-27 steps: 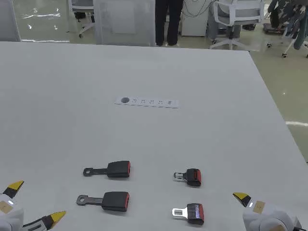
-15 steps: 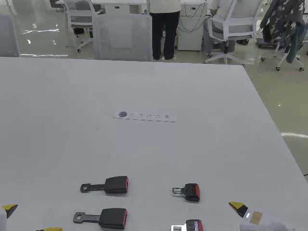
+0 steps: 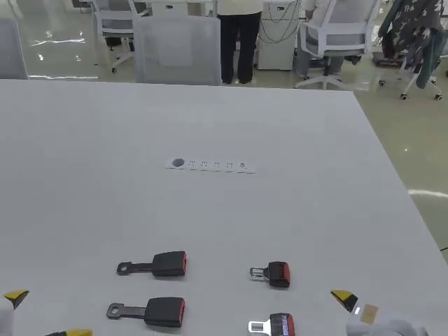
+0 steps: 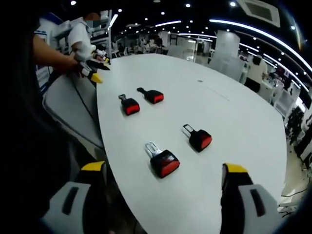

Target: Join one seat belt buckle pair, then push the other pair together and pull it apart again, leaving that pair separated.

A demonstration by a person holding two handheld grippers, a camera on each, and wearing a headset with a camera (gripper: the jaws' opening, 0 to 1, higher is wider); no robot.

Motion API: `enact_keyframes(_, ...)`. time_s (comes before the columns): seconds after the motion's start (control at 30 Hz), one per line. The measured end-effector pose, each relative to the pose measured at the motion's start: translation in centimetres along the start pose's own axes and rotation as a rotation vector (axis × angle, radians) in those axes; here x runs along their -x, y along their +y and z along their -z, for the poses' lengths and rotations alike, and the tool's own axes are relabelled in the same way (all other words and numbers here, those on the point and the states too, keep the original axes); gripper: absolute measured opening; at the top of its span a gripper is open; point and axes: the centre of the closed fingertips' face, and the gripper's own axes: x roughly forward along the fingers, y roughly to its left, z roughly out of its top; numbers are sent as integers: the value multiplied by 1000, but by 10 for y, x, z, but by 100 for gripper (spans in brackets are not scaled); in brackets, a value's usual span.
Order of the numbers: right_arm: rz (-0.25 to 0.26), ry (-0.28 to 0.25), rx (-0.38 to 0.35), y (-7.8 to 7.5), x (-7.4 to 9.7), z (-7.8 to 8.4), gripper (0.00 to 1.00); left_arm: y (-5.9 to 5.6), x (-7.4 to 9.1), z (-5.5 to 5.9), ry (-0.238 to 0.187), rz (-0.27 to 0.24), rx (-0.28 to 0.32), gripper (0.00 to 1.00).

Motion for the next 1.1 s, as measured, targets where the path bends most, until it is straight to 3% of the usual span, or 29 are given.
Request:
enact_keyframes(0.27,-5,-7,-46,-4,-1,-4,100,-3,-1,-2,-6,18,-21,100)
enact_keyframes(0.47,5,21,-19,-6,0,0,100,-4,0,-2,-5,21,-21,100)
enact_keyframes(0.53,31,64,64,-10,2,3,100,-3,0,-2,-5,11,-26,100)
enact_keyframes(0.6,95,90,96,-19,4,4,99,-3,-1,-1,-2,5,-46,100)
enact_keyframes(0.7,124,65,57,-23,4,0,98,-4,-2,0,4,5,-55,100)
enact_keyframes(0.87,129,65,57,-24,3,-2,97,-5,-3,2,10,4,-86,100)
enact_keyframes(0.93,133,79,83,-24,3,0,96,-7,-3,2,16,8,-97,100)
enact_keyframes(1.07,153,157,265,-25,4,5,95,-8,-3,3,21,12,-99,100)
enact_keyframes(1.1,147,150,298,-23,2,3,94,-9,-3,4,22,15,-105,100)
